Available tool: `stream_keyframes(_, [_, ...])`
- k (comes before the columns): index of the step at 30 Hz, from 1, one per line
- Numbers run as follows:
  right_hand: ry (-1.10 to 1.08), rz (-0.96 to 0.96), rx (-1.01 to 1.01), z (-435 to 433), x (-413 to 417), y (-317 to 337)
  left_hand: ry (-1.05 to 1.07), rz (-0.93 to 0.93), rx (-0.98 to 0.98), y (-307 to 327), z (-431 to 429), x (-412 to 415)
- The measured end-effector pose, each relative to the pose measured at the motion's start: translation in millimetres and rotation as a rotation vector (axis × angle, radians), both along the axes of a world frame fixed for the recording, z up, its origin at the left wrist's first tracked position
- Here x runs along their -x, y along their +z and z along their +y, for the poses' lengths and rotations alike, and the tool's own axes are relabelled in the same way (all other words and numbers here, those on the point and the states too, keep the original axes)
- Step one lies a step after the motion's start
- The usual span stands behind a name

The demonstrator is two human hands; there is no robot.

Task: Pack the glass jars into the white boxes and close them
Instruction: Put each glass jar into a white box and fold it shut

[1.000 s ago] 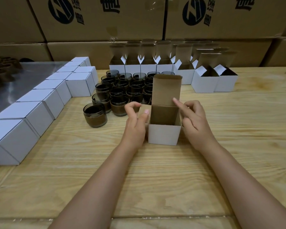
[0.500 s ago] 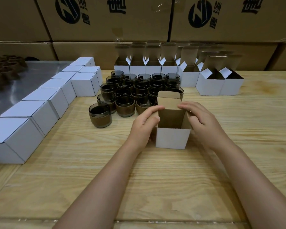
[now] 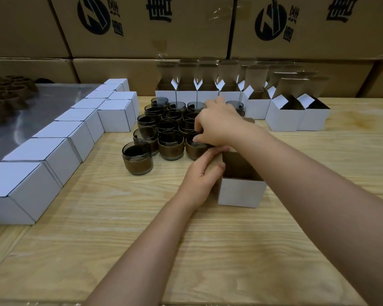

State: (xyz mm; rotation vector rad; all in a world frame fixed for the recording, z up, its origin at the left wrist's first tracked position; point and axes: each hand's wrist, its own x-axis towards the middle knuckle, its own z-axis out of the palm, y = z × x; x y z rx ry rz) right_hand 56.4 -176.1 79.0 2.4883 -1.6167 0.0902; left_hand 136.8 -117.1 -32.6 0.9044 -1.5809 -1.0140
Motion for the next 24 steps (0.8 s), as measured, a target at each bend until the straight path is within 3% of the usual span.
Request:
stream_keyframes(14, [-0.126, -0.130, -0.255, -20, -12, -22, 0.030, -0.007, 0.045, -2, -3, 2])
stream_keyframes(22, [0.006, -0.516, -0.290, -1, 11, 27, 0.005, -0.051, 0.020, 0, -1, 0])
stream_keyframes(24, [0.012, -0.513, -0.259, 6, 24, 49, -0.011, -0.060, 0.013, 2, 1, -2])
